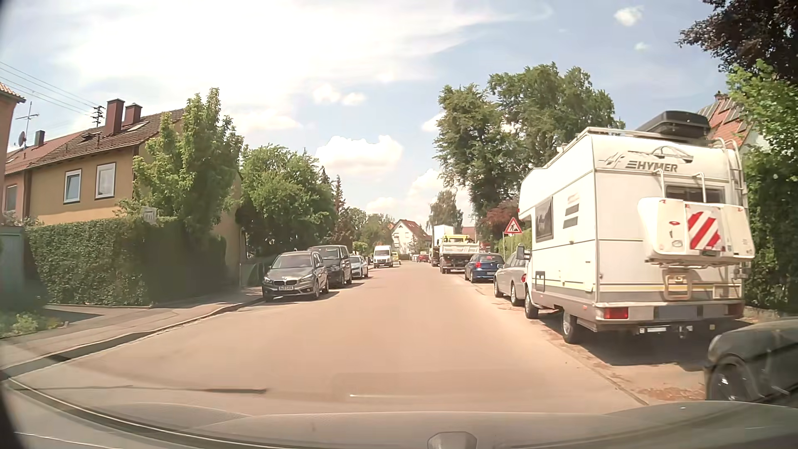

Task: Follow the waypoints while adhering to traffic rules and regulations

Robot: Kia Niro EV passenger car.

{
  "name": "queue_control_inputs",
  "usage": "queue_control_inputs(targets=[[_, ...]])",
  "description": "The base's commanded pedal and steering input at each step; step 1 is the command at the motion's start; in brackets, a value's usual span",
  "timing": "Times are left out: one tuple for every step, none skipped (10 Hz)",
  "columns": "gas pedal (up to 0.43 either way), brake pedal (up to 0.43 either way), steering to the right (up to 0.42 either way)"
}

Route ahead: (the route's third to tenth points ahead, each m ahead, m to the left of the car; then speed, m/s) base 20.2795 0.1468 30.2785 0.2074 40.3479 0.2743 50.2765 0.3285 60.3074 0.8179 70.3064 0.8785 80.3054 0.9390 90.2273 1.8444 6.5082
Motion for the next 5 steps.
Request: queue_control_inputs(targets=[[0.118,0.0,-0.002],[0.118,0.0,-0.002],[0.118,0.0,-0.004],[0.118,0.0,-0.004],[0.11,0.0,-0.005]])
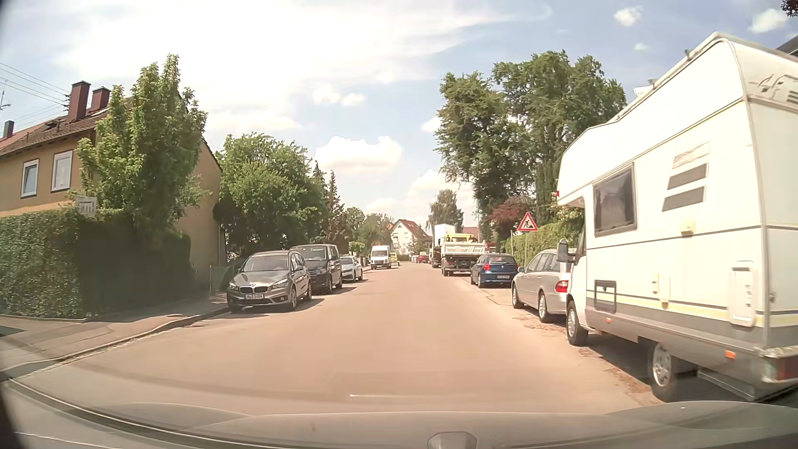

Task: Follow the waypoints while adhering to traffic rules and regulations

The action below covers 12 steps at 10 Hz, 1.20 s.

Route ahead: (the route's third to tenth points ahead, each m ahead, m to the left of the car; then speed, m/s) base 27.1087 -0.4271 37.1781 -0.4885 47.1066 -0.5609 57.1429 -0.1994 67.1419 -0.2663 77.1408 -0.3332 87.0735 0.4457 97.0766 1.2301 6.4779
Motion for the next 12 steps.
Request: queue_control_inputs(targets=[[0.11,0.0,-0.006],[0.11,0.0,-0.006],[0.098,0.0,-0.006],[0.098,0.0,-0.006],[0.087,0.0,-0.005],[0.087,0.0,-0.005],[0.087,0.0,-0.004],[0.087,0.0,-0.004],[0.087,0.0,-0.004],[0.087,0.0,-0.004],[0.087,0.0,-0.004],[0.087,0.0,-0.004]])
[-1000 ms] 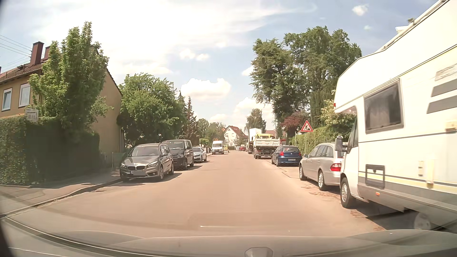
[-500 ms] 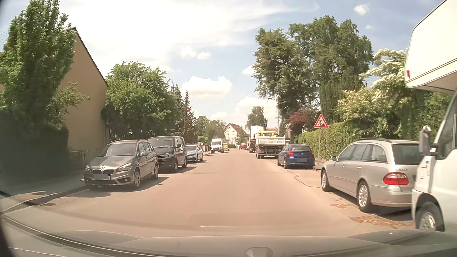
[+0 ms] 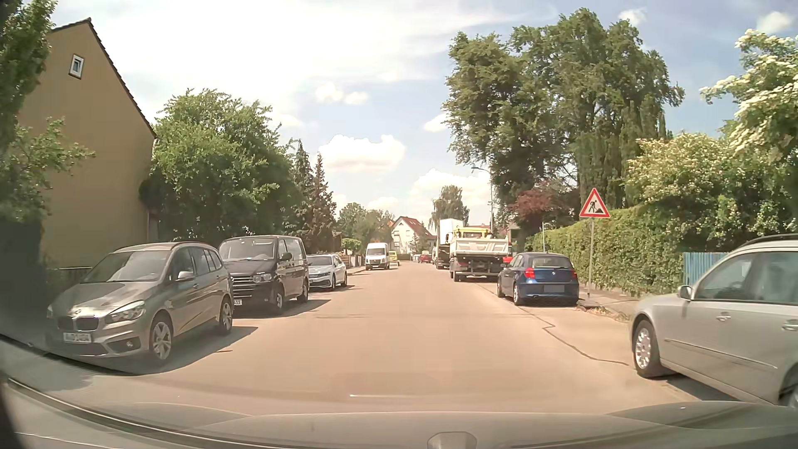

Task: Follow the waypoints while adhering to traffic rules and regulations

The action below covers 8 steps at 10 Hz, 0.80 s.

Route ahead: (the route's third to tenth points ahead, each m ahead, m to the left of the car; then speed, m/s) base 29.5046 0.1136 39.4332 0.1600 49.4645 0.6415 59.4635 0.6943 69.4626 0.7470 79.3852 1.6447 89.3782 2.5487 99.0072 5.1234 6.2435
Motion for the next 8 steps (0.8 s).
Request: queue_control_inputs(targets=[[0.087,0.0,-0.004],[0.087,0.0,-0.004],[0.087,0.0,-0.005],[0.087,0.0,-0.005],[0.087,0.0,-0.005],[0.087,0.0,-0.006],[0.087,0.0,-0.007],[0.087,0.0,-0.011]])
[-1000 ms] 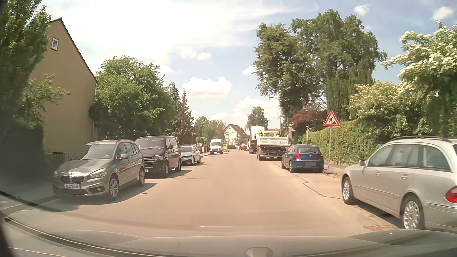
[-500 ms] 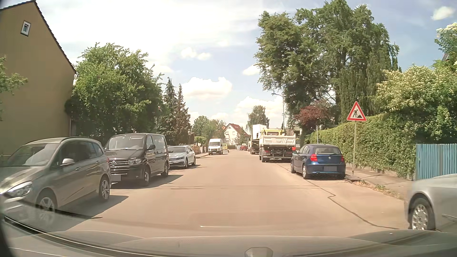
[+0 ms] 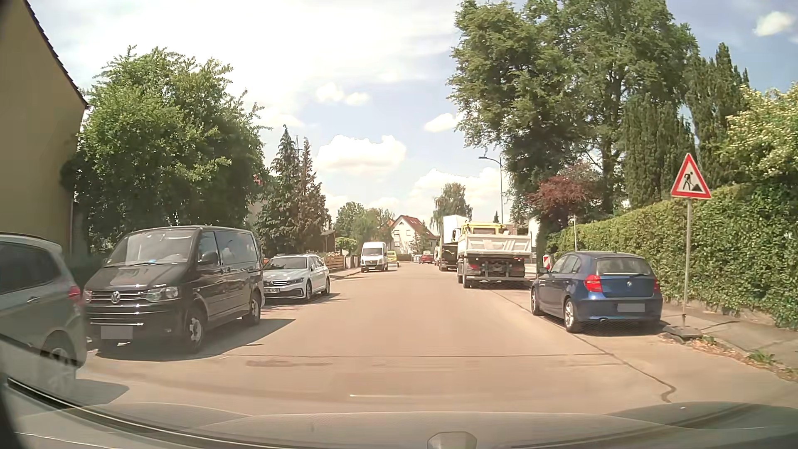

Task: Follow the waypoints while adhering to traffic rules and regulations

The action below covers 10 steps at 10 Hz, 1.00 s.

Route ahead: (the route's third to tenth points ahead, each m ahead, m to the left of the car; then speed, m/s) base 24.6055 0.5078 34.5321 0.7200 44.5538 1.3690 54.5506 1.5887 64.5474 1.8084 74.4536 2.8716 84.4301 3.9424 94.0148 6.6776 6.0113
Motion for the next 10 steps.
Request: queue_control_inputs(targets=[[0.087,0.0,-0.012],[0.087,0.0,-0.012],[0.087,0.0,-0.013],[0.087,0.0,-0.016],[0.087,0.0,-0.018],[0.079,0.0,-0.018],[0.079,0.0,-0.019],[0.079,0.0,-0.018],[0.059,0.0,-0.018],[0.047,0.0,-0.018]])
